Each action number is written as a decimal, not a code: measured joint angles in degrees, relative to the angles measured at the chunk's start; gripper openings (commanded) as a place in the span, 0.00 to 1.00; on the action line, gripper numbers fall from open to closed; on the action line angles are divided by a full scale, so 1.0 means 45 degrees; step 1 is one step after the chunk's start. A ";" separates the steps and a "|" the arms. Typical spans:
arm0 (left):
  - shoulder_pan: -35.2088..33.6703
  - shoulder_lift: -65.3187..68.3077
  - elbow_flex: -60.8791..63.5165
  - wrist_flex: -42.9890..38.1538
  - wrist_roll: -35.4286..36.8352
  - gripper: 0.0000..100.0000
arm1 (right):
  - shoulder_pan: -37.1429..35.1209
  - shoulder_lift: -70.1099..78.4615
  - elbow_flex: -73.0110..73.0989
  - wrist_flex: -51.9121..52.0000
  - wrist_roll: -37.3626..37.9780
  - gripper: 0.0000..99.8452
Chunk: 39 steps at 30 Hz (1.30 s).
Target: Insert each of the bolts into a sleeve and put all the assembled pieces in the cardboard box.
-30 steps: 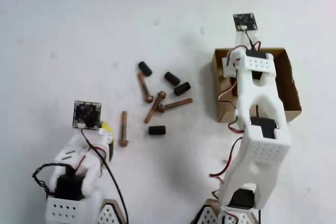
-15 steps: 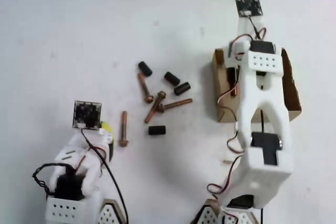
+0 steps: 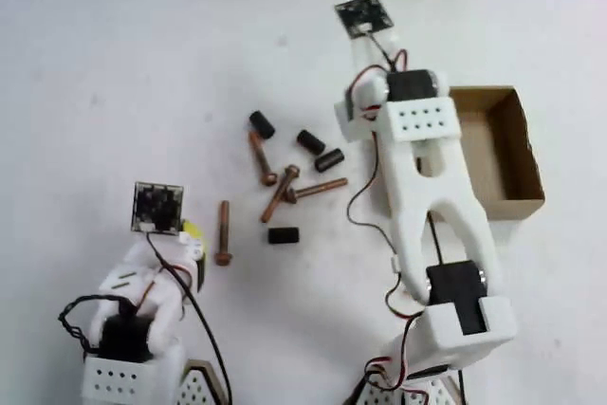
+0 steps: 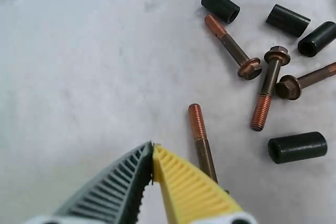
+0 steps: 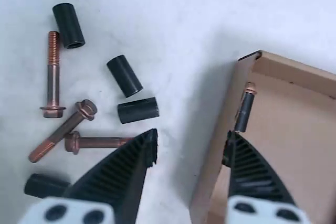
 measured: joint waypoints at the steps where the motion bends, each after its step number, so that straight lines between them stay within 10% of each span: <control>1: 0.0000 0.0000 0.0000 0.0000 0.0000 0.02 | -0.0098 0.0000 0.0000 0.0000 -0.0606 0.18; 22: 0.0000 0.0000 0.0000 0.0000 0.0000 0.02 | -0.1465 -0.0020 0.5763 -0.5685 -0.7873 0.18; 39: 0.0000 0.0000 0.0000 0.0000 0.0000 0.02 | -0.1465 0.0293 0.7287 -0.8791 -0.8615 0.18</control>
